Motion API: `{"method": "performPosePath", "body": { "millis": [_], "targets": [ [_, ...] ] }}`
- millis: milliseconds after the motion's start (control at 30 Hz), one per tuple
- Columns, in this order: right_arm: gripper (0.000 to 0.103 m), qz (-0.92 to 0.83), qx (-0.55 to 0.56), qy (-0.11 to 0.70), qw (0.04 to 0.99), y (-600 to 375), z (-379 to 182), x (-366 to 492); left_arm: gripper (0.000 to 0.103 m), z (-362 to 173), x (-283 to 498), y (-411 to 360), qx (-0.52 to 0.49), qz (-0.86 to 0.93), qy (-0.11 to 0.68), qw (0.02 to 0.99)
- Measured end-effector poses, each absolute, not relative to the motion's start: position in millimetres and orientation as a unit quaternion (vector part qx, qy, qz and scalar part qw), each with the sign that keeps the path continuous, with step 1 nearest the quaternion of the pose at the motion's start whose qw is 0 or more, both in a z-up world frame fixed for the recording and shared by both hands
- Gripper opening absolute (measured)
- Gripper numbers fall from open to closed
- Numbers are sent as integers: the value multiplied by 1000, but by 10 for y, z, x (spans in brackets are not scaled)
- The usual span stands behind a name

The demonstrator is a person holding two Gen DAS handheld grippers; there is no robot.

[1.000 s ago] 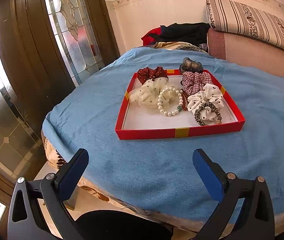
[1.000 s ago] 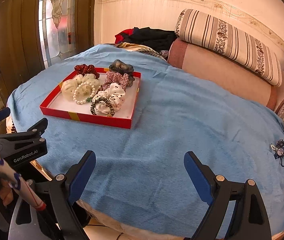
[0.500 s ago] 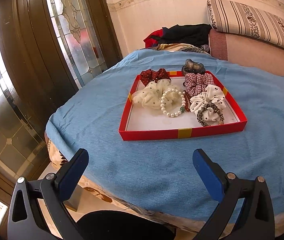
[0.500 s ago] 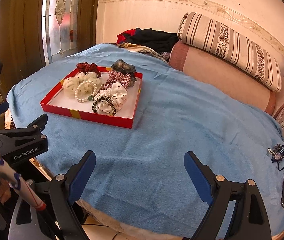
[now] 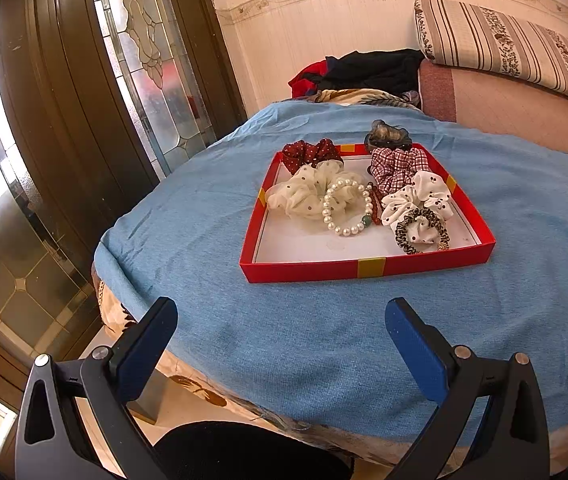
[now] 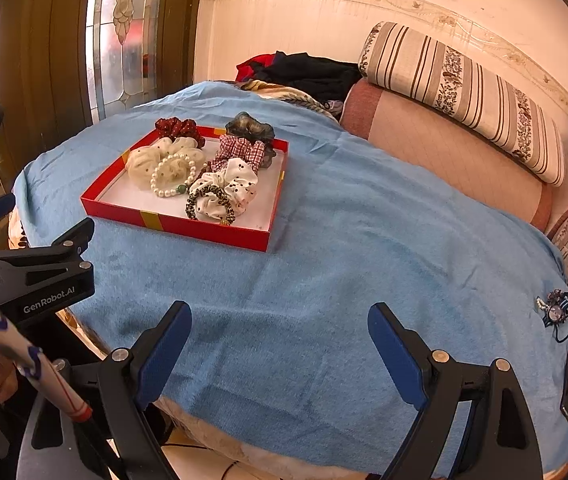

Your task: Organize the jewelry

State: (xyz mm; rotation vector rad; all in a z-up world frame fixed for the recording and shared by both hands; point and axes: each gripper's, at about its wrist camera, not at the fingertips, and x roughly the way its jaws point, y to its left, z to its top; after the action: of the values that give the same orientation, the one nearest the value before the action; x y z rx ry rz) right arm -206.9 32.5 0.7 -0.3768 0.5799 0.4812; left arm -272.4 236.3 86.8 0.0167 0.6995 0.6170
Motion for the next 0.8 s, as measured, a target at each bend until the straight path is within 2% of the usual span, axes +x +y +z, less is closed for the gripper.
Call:
{"method": "performPosePath", "body": {
  "millis": [800],
  "targets": [
    [93,235,-183,284,911,341,-24,-2074,103,945,-2763,2321,9,298,334,894]
  ]
}}
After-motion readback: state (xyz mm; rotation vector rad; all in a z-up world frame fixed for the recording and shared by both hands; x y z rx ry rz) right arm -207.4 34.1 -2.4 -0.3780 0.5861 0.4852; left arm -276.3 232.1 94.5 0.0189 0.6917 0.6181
